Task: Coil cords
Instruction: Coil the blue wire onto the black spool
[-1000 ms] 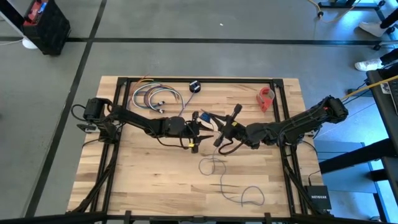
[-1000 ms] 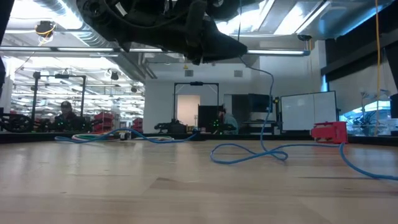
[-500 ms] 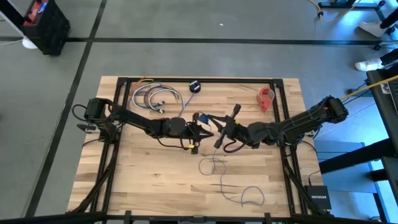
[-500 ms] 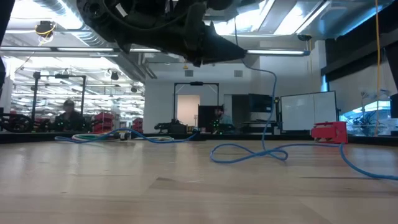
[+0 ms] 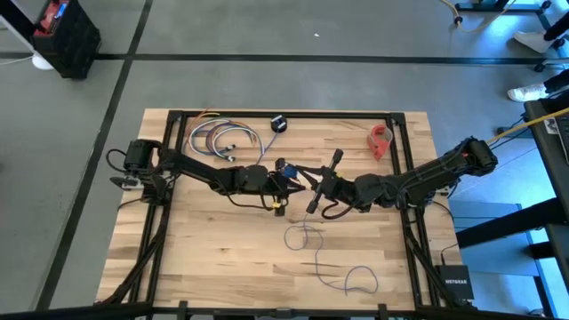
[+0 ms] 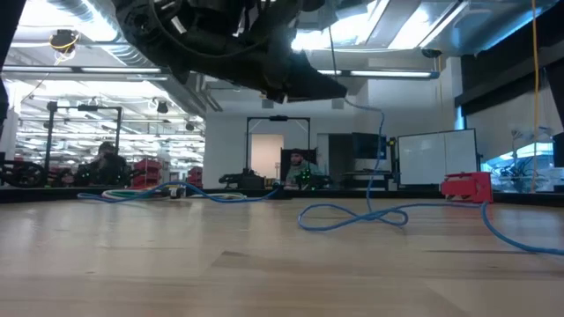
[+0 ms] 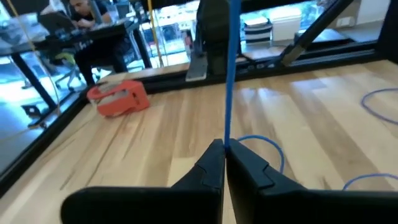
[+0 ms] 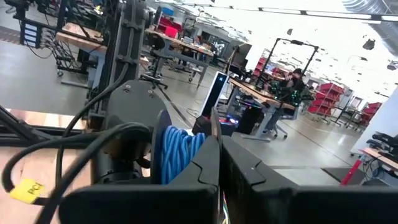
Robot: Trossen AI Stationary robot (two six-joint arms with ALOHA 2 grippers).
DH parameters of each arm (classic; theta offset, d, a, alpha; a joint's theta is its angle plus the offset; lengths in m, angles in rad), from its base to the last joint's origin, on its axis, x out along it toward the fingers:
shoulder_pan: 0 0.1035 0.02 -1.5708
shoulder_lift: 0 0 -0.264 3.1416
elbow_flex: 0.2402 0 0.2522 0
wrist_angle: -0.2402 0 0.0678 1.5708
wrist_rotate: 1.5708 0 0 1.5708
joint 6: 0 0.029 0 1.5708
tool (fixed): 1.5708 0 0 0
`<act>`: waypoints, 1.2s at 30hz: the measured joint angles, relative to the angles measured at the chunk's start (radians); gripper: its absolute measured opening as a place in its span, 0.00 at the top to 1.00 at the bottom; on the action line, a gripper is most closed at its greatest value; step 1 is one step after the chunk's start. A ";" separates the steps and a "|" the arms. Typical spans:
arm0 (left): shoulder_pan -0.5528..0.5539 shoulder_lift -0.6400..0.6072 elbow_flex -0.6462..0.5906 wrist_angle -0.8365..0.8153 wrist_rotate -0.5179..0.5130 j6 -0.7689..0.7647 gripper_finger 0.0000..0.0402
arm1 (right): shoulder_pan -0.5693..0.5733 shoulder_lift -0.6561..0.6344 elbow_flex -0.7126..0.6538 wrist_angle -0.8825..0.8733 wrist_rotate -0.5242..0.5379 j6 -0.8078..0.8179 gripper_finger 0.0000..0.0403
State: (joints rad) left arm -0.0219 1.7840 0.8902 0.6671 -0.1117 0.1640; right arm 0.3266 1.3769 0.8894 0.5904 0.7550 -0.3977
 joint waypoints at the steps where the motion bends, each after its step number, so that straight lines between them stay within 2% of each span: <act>1: 0.006 0.000 0.000 -0.009 0.000 -0.010 0.99 | 0.006 0.000 -0.001 -0.004 0.006 -0.001 0.98; 4: 0.029 0.000 0.001 -0.023 0.002 -0.054 1.00 | 0.030 -0.003 -0.002 -0.006 0.043 -0.017 0.98; 8: 0.048 -0.023 0.001 -0.076 0.001 -0.075 1.00 | 0.079 -0.004 -0.002 -0.024 0.153 -0.071 0.98; 13: 0.055 -0.123 -0.003 -0.213 -0.028 -0.085 1.00 | 0.102 -0.010 0.001 -0.092 0.213 -0.078 0.98; 19: 0.054 -0.291 -0.003 -0.464 -0.230 -0.079 1.00 | 0.098 -0.010 0.002 -0.174 0.154 -0.031 0.98; 22: 0.057 -0.370 -0.003 -0.517 -0.295 -0.073 1.00 | 0.098 -0.009 0.002 -0.277 0.143 0.036 0.98; 27: 0.033 -0.456 -0.003 -0.529 -0.307 -0.131 1.00 | 0.041 -0.005 0.003 -0.404 0.137 0.150 0.98; 32: -0.031 -0.456 -0.003 -0.532 -0.305 -0.132 1.00 | -0.030 0.003 0.003 -0.474 0.072 0.222 0.98; 36: -0.068 -0.440 -0.004 -0.511 -0.214 -0.150 1.00 | -0.074 0.028 0.003 -0.501 0.091 0.282 0.98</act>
State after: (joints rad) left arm -0.0900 1.3439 0.8864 0.1566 -0.3253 0.0142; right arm 0.2524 1.4050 0.8921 0.0889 0.8459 -0.1159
